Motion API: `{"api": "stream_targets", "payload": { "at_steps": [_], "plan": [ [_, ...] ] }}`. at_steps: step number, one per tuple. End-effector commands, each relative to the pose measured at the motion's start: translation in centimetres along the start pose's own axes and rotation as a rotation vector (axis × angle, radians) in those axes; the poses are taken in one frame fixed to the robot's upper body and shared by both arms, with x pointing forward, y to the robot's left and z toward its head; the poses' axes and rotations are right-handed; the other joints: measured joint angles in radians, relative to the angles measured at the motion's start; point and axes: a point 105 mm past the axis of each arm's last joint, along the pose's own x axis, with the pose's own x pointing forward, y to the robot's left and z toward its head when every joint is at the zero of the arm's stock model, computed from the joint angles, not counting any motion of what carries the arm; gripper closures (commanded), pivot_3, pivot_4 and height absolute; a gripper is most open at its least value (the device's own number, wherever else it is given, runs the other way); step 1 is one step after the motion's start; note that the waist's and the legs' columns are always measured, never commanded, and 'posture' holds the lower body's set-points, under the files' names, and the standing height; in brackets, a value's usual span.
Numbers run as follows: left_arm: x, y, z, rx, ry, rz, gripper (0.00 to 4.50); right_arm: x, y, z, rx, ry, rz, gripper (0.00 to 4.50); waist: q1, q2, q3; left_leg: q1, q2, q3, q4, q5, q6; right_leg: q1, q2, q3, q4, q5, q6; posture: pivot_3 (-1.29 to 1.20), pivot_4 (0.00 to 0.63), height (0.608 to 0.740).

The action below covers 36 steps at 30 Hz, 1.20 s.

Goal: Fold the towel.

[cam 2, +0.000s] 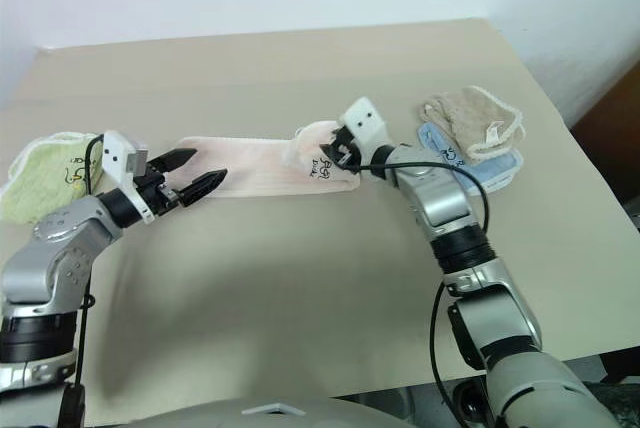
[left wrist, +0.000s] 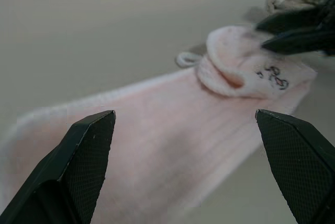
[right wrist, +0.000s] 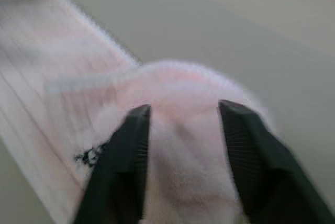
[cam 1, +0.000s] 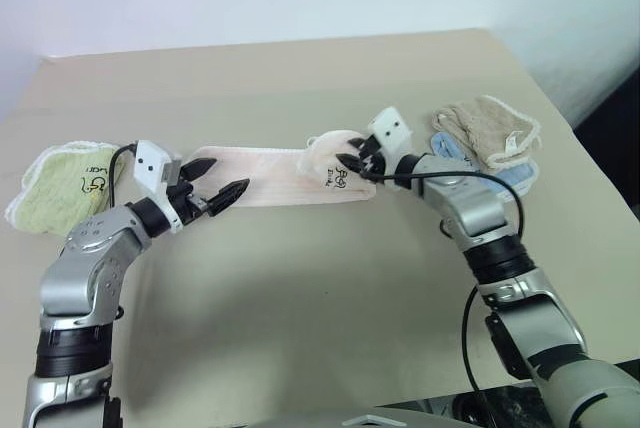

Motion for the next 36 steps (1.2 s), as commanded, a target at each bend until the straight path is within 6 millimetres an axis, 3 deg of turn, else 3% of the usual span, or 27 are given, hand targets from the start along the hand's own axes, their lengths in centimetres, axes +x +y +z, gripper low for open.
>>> {"api": "stream_targets", "payload": {
  "at_steps": [1,4,7,12,17,20,26,36],
  "plan": [
    [-1.6,-0.4,1.5,-0.05,-0.069,0.059,0.0,1.0,1.0,-3.1,-0.071,0.087,0.033,3.6,0.003,0.0,0.0,0.001,0.0,0.0,0.0,0.0,0.0,0.001,0.0,0.0,0.0,0.0,0.0,0.0,0.15,0.728],
    [-2.6,-1.1,0.8,-0.095,-0.05,0.104,0.0,1.1,0.8,-3.5,-0.086,0.083,0.025,3.6,0.006,-0.001,-0.001,0.006,0.0,0.0,0.0,0.0,0.0,0.006,0.0,0.001,-0.001,0.0,0.0,0.0,0.15,0.728],
    [-3.3,-1.8,-0.1,-0.151,-0.033,0.152,0.0,0.5,0.0,-0.7,-0.102,-0.023,0.017,3.6,0.009,-0.001,-0.001,0.015,0.0,-0.001,-0.002,-0.001,0.0,0.016,0.0,0.001,-0.002,0.0,0.0,0.0,0.15,0.728],
    [-3.5,-2.2,-1.0,-0.205,-0.02,0.244,0.0,-1.8,-0.5,4.2,-0.197,-0.194,0.06,3.6,0.014,0.0,0.0,0.016,0.0,-0.002,-0.001,-0.001,-0.001,0.016,0.0,0.0,-0.001,0.0,0.0,0.0,0.15,0.728],
    [-3.7,-0.1,-2.0,-0.369,-0.023,0.425,0.0,-3.5,-1.1,6.7,-0.284,-0.247,0.076,3.6,0.013,-0.001,-0.001,0.016,0.0,-0.002,-0.001,-0.001,-0.001,0.017,0.0,0.0,-0.001,0.0,0.0,0.0,0.15,0.728],
    [-3.7,0.9,-3.1,-0.533,-0.014,0.513,0.0,-4.0,-1.6,7.2,-0.308,-0.254,0.064,3.6,0.014,-0.001,-0.001,0.016,0.0,-0.002,-0.001,0.0,-0.001,0.017,0.0,0.0,-0.001,0.0,0.0,0.0,0.15,0.728],
    [-1.8,0.6,-3.4,-0.788,-0.054,0.503,0.0,-4.3,-2.5,7.2,-0.317,-0.246,0.016,3.6,0.017,-0.001,0.0,0.016,0.0,-0.002,-0.001,0.0,-0.001,0.017,0.0,0.0,-0.001,0.0,0.0,0.0,0.15,0.728],
    [2.5,3.3,-4.5,-1.011,0.0,0.572,0.0,-6.0,-2.2,7.4,-0.305,-0.265,-0.008,3.6,0.027,-0.001,-0.001,0.018,-0.001,-0.003,-0.001,0.0,-0.002,0.02,0.0,-0.001,-0.001,0.0,0.0,0.0,0.15,0.728]
  ]
}}
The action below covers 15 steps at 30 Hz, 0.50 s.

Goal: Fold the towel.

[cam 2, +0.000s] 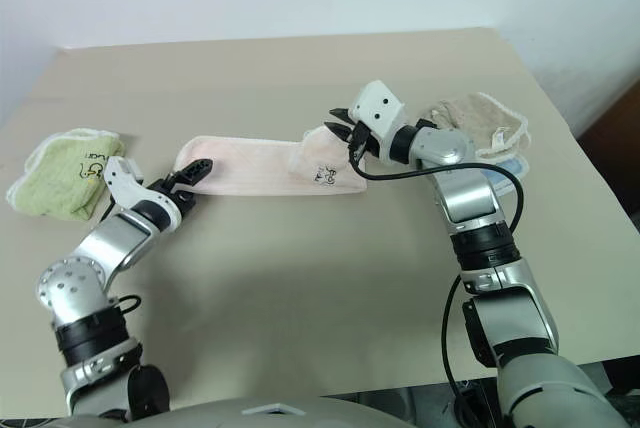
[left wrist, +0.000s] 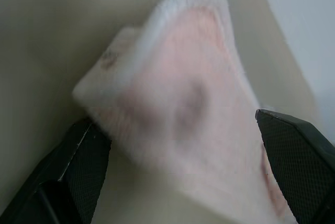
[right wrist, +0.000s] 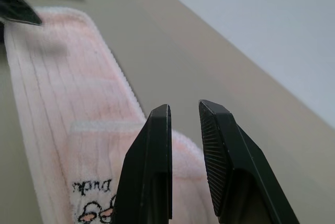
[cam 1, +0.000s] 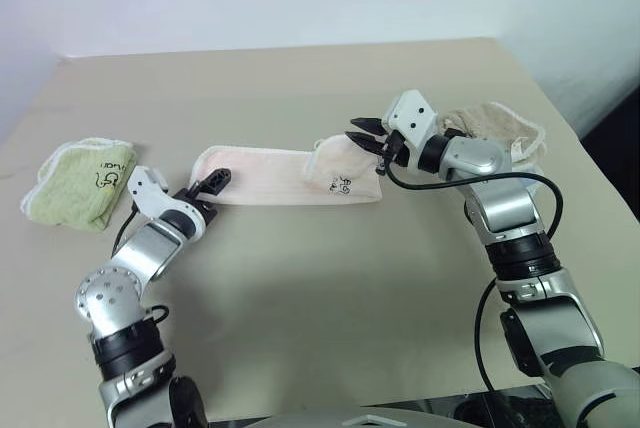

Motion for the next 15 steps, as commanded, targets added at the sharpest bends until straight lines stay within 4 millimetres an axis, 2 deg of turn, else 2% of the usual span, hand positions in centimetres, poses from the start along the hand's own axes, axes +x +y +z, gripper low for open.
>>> {"api": "stream_targets", "payload": {
  "at_steps": [1,6,7,9,11,15],
  "plan": [
    [0.9,0.7,0.2,-0.036,0.011,0.045,0.0,-1.1,-1.0,1.7,-0.03,-0.046,-0.043,3.6,0.005,0.0,0.0,0.001,0.0,0.0,0.0,0.0,0.0,0.001,0.0,0.0,0.0,0.0,0.0,0.0,0.15,0.728],
    [2.0,0.8,0.8,-0.028,-0.002,0.068,0.0,-2.3,-1.0,1.0,-0.009,-0.017,-0.072,3.6,0.016,0.0,0.0,0.004,0.0,0.0,0.0,0.0,-0.003,0.004,0.0,0.0,0.0,0.0,0.0,0.0,0.15,0.728],
    [2.1,0.6,1.0,-0.015,-0.009,0.062,0.18,-2.7,-0.8,0.6,0.026,-0.007,-0.072,3.63,0.015,0.0,0.0,0.005,0.0,0.0,0.0,0.0,-0.003,0.004,0.0,0.0,0.0,0.0,0.0,0.0,0.15,0.728],
    [2.2,0.3,1.5,0.001,-0.029,0.049,0.63,-3.4,-0.2,-0.3,0.092,0.022,-0.065,3.64,0.014,0.0,0.0,0.007,0.001,0.0,0.0,-0.001,-0.003,0.007,0.0,0.0,0.0,0.0,0.0,0.0,0.15,0.728],
    [2.1,0.2,2.2,0.009,-0.055,0.037,1.28,-4.4,0.7,-1.4,0.133,0.06,-0.041,3.64,0.014,0.0,0.0,0.008,0.001,0.0,0.0,-0.001,-0.004,0.007,0.001,0.0,-0.001,0.0,0.0,0.0,0.15,0.728],
    [1.5,0.3,5.1,0.02,-0.157,0.014,2.64,-6.3,1.7,-3.3,0.188,0.13,-0.027,3.64,0.013,-0.001,0.0,0.005,0.001,0.0,-0.001,-0.001,-0.003,0.004,0.001,0.0,-0.001,0.0,0.0,0.0,0.15,0.728]
  ]
}}
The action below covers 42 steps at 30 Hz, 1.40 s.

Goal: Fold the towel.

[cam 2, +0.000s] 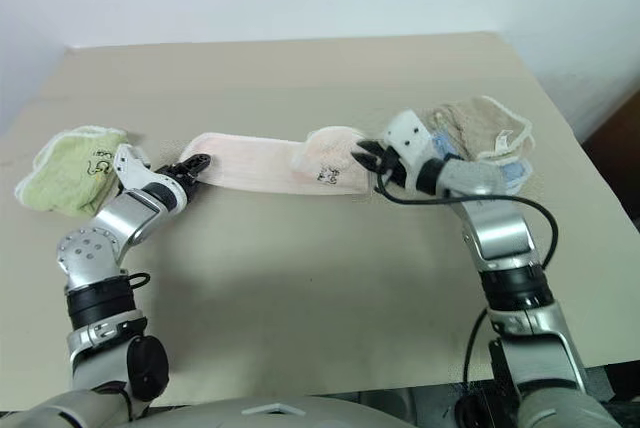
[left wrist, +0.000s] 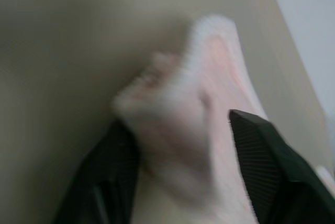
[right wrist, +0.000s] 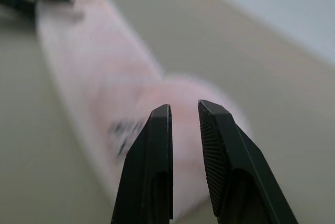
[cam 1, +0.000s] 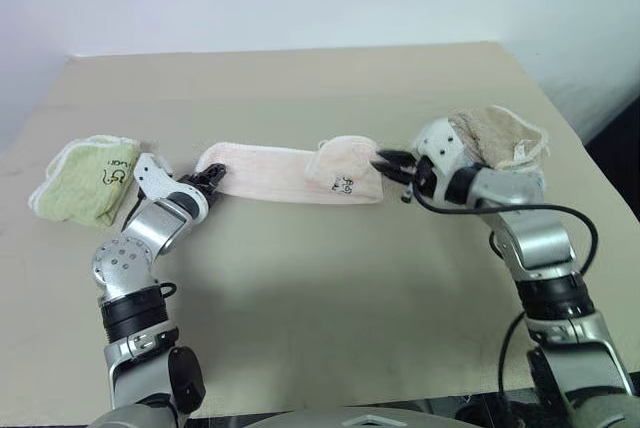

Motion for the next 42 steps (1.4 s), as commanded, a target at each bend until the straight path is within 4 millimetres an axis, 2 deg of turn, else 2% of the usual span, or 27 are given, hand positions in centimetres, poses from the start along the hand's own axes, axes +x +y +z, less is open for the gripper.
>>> {"api": "stream_targets", "payload": {
  "at_steps": [1,4,6,8,13,17,20,21,24,26,29,32,35,38,42],
  "plan": [
    [-0.7,-1.0,3.8,0.025,-0.135,-0.059,2.96,-1.4,-0.3,1.1,-0.017,-0.029,-0.015,3.64,-0.003,0.0,0.0,-0.002,0.0,0.0,0.0,0.0,0.0,-0.003,0.0,0.0,0.0,0.0,0.0,0.0,0.15,0.728],
    [-1.4,-1.6,6.5,0.063,-0.218,-0.098,4.03,-1.9,-0.6,0.7,-0.007,-0.016,-0.037,3.64,-0.003,0.0,0.0,-0.005,0.0,0.0,0.0,0.0,0.0,-0.006,0.0,0.0,0.0,0.0,0.0,0.0,0.15,0.728],
    [-2.2,-2.9,8.6,0.148,-0.272,-0.154,4.47,-2.1,-0.9,0.4,-0.012,-0.003,-0.053,3.64,-0.002,-0.001,0.001,-0.006,0.0,0.0,0.0,0.0,0.0,-0.006,0.0,0.0,0.0,0.0,0.0,0.0,0.15,0.728],
    [-2.7,-4.2,9.7,0.233,-0.297,-0.202,4.47,-2.2,-1.1,0.3,-0.014,0.002,-0.062,3.64,-0.003,-0.001,0.001,-0.006,0.0,0.0,0.0,0.0,0.0,-0.006,0.0,0.0,0.0,0.0,0.0,0.0,0.15,0.728],
    [-2.6,-6.9,8.9,0.318,-0.261,-0.298,4.47,-2.2,-1.2,0.1,-0.011,0.004,-0.074,3.64,0.003,-0.002,0.001,-0.006,-0.001,0.0,0.0,-0.001,0.002,-0.005,-0.001,-0.001,-0.002,0.0,0.0,0.0,0.15,0.728],
    [-3.1,-10.7,6.4,0.469,-0.213,-0.451,4.47,-2.2,-1.2,0.1,-0.01,0.004,-0.081,3.64,0.001,-0.003,0.002,-0.008,-0.001,0.0,0.0,-0.001,0.002,-0.006,-0.001,-0.001,-0.002,0.0,0.0,0.0,0.15,0.728],
    [-3.6,-13.6,1.6,0.648,-0.08,-0.606,4.47,-2.1,-1.4,0.0,-0.011,0.006,-0.098,3.64,0.0,-0.003,0.002,-0.009,-0.001,0.0,0.0,-0.001,0.002,-0.006,-0.001,0.0,-0.003,0.0,0.0,0.0,0.15,0.728],
    [-3.8,-14.8,-1.4,0.778,-0.009,-0.681,4.47,-2.1,-1.5,0.1,-0.013,0.006,-0.105,3.64,0.001,-0.003,0.002,-0.009,-0.001,0.0,0.0,-0.001,0.002,-0.006,-0.001,0.0,-0.003,0.0,0.0,0.0,0.15,0.728],
    [-4.5,-16.0,-6.8,0.978,0.126,-0.825,4.47,-2.0,-1.7,0.1,-0.016,0.005,-0.115,3.64,0.0,-0.003,0.002,-0.008,-0.001,0.0,0.0,-0.002,0.002,-0.005,-0.001,0.0,-0.004,0.0,0.0,0.0,0.15,0.728],
    [-4.6,-16.2,-8.9,1.035,0.184,-0.87,4.47,-2.0,-1.8,0.2,-0.017,0.002,-0.125,3.64,-0.001,-0.003,0.002,-0.008,-0.001,0.0,0.0,-0.002,0.003,-0.006,-0.001,0.0,-0.004,0.0,0.0,0.0,0.15,0.728],
    [-4.4,-15.9,-10.5,1.101,0.228,-0.892,4.47,-2.1,-1.9,0.3,-0.018,0.001,-0.136,3.64,-0.008,-0.002,0.002,-0.008,0.0,0.0,-0.001,-0.001,0.005,-0.007,-0.001,0.0,-0.003,0.0,0.0,0.0,0.15,0.728],
    [-3.4,-14.8,-11.6,1.175,0.28,-0.842,4.47,-2.3,-2.0,0.4,-0.02,0.0,-0.149,3.64,-0.005,-0.002,0.002,-0.008,0.0,0.0,-0.001,0.0,0.006,-0.007,0.0,0.0,-0.003,0.0,0.0,0.0,0.15,0.728],
    [-2.3,-14.0,-11.6,1.19,0.279,-0.782,4.47,-2.4,-2.1,0.5,-0.019,-0.005,-0.168,3.64,-0.001,-0.002,0.002,-0.008,0.0,0.0,-0.001,0.0,0.006,-0.006,-0.001,0.0,-0.003,0.0,0.0,0.0,0.15,0.728],
    [-2.0,-14.2,-11.5,1.157,0.267,-0.778,4.47,-2.4,-2.1,0.5,-0.016,-0.007,-0.174,3.64,0.002,-0.002,0.002,-0.009,0.0,0.0,-0.001,0.0,0.007,-0.007,-0.001,0.0,-0.004,0.0,0.0,0.0,0.15,0.728],
    [-3.1,-15.7,-11.2,1.002,0.257,-0.88,3.48,-2.2,-1.8,0.8,-0.022,-0.01,-0.162,3.64,0.001,-0.002,0.002,-0.01,0.0,0.0,-0.001,-0.001,0.007,-0.007,-0.001,0.0,-0.004,0.0,0.0,0.0,0.15,0.728]
  ]
}}
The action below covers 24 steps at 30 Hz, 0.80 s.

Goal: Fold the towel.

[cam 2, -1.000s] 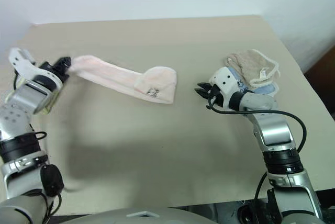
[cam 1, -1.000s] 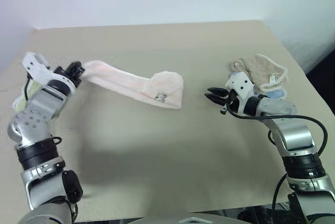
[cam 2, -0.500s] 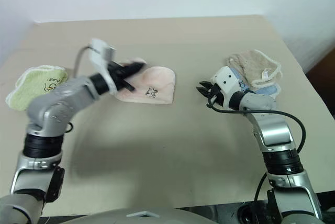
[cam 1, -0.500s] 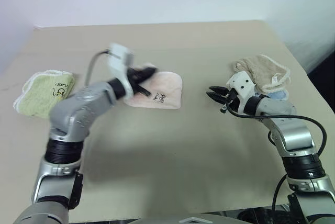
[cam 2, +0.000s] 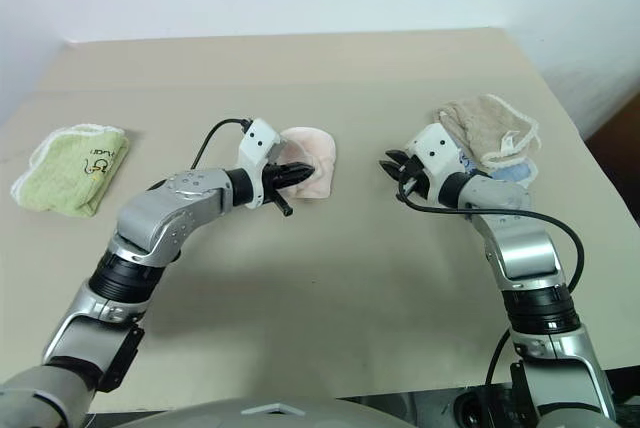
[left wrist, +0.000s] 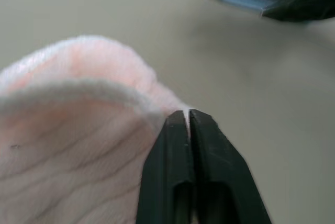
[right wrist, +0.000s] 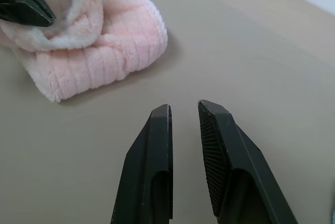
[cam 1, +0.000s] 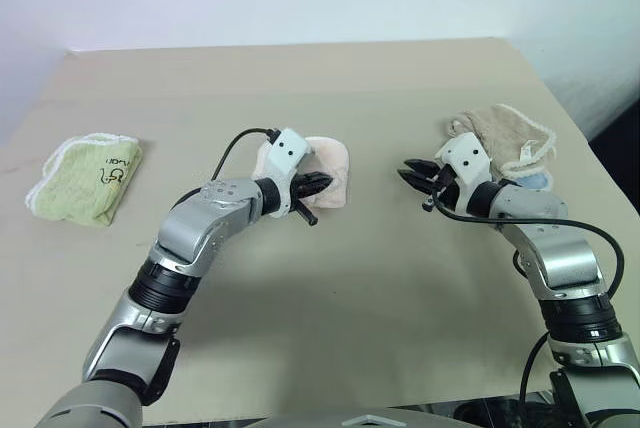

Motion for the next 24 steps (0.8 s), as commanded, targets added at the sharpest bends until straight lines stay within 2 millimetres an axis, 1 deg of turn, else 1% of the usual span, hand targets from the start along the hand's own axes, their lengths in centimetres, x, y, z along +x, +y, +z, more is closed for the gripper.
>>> {"api": "stream_targets", "payload": {
  "at_steps": [1,2,3,7,8,10,12,13,14,16,18,20,23,24],
  "plan": [
    [-0.8,-0.7,2.4,-0.034,-0.119,-0.056,3.16,-0.2,-0.2,1.6,-0.031,-0.05,-0.012,3.64,-0.001,0.0,0.0,0.0,0.0,0.0,0.0,0.0,0.0,0.0,0.0,0.0,0.0,0.0,0.0,0.0,0.15,0.728],
    [-0.9,-0.9,2.6,-0.049,-0.135,-0.071,2.77,-0.2,-0.3,1.7,-0.033,-0.05,-0.011,3.64,-0.001,0.0,0.0,0.0,0.0,0.0,0.0,0.0,0.0,0.0,0.0,0.0,0.0,0.0,0.0,0.0,0.15,0.728],
    [-1.1,-1.0,2.8,-0.059,-0.145,-0.081,2.48,-0.2,-0.3,1.7,-0.034,-0.051,-0.011,3.64,-0.002,0.0,0.0,0.0,0.0,0.0,0.0,0.0,0.0,0.0,0.0,0.0,0.0,0.0,0.0,0.0,0.15,0.728],
    [-2.5,-1.7,4.0,-0.105,-0.225,-0.134,1.09,0.4,-0.2,2.5,-0.052,-0.068,0.004,3.64,-0.004,0.0,0.0,0.0,0.0,0.0,0.0,0.0,0.0,0.0,0.0,0.0,0.0,0.0,0.0,0.0,0.15,0.728],
    [-2.8,-1.6,4.2,-0.102,-0.233,-0.13,0.79,0.5,-0.3,2.7,-0.054,-0.075,0.004,3.64,-0.004,0.0,0.0,0.0,0.0,0.0,0.0,0.0,0.0,0.0,0.0,0.0,0.001,0.0,0.0,0.0,0.15,0.728],
    [-3.6,-0.5,4.6,-0.082,-0.256,-0.079,0.09,1.0,-0.4,3.5,-0.05,-0.098,0.006,3.64,-0.004,0.0,0.0,0.001,0.0,0.0,0.0,0.0,0.0,0.0,0.0,0.0,0.001,0.0,0.0,0.0,0.15,0.728],
    [-4.8,2.0,5.5,-0.039,-0.284,0.049,0.0,1.5,-0.4,4.6,-0.026,-0.133,0.016,4.01,-0.004,0.0,0.0,0.001,0.0,0.0,0.0,0.0,0.0,0.0,0.0,0.0,0.001,0.0,0.0,0.0,0.15,0.728],
    [-5.3,3.5,5.4,-0.009,-0.27,0.122,0.0,1.8,-0.1,5.0,-0.018,-0.146,0.035,4.23,-0.004,0.0,0.0,0.001,0.0,0.0,0.0,0.0,0.0,0.0,0.001,0.0,0.001,0.0,0.0,0.0,0.15,0.728],
    [-5.7,4.4,5.2,0.03,-0.247,0.171,0.0,2.0,0.3,5.3,-0.015,-0.156,0.051,4.49,-0.003,0.0,0.0,0.001,0.0,0.0,0.0,0.0,-0.001,0.0,0.001,0.0,0.001,0.0,0.0,0.0,0.15,0.728],
    [-6.3,6.1,4.3,0.146,-0.17,0.238,0.0,2.6,1.2,6.0,-0.008,-0.176,0.085,4.49,-0.003,0.0,0.0,0.001,0.0,0.0,0.0,0.0,-0.001,0.0,0.001,0.0,0.002,0.0,0.0,0.0,0.15,0.728],
    [-6.8,7.0,3.8,0.226,-0.129,0.254,0.0,3.3,1.9,6.6,-0.005,-0.194,0.11,4.49,-0.003,0.0,0.0,0.001,0.0,0.0,0.0,0.0,-0.001,0.0,0.001,0.0,0.002,0.0,0.0,0.0,0.15,0.728],
    [-7.2,7.6,3.5,0.258,-0.118,0.259,0.0,4.1,2.6,7.2,0.0,-0.213,0.132,4.49,-0.002,0.0,0.0,0.001,0.0,0.0,0.0,0.0,0.0,0.0,0.0,0.0,0.001,0.0,0.0,0.0,0.15,0.728],
    [-7.5,8.0,3.7,0.277,-0.14,0.243,0.6,5.4,3.7,8.2,0.013,-0.241,0.167,4.5,-0.002,0.0,0.0,0.0,-0.001,0.0,0.0,0.0,0.0,-0.001,0.0,0.0,0.001,0.0,0.0,0.0,0.15,0.728],
    [-7.4,8.1,3.7,0.277,-0.145,0.239,0.92,5.7,3.9,8.4,0.016,-0.247,0.177,4.5,-0.002,0.0,0.0,0.0,0.0,0.0,0.0,0.0,-0.001,-0.002,0.0,0.0,0.001,0.0,0.0,0.0,0.15,0.728]
  ]
}}
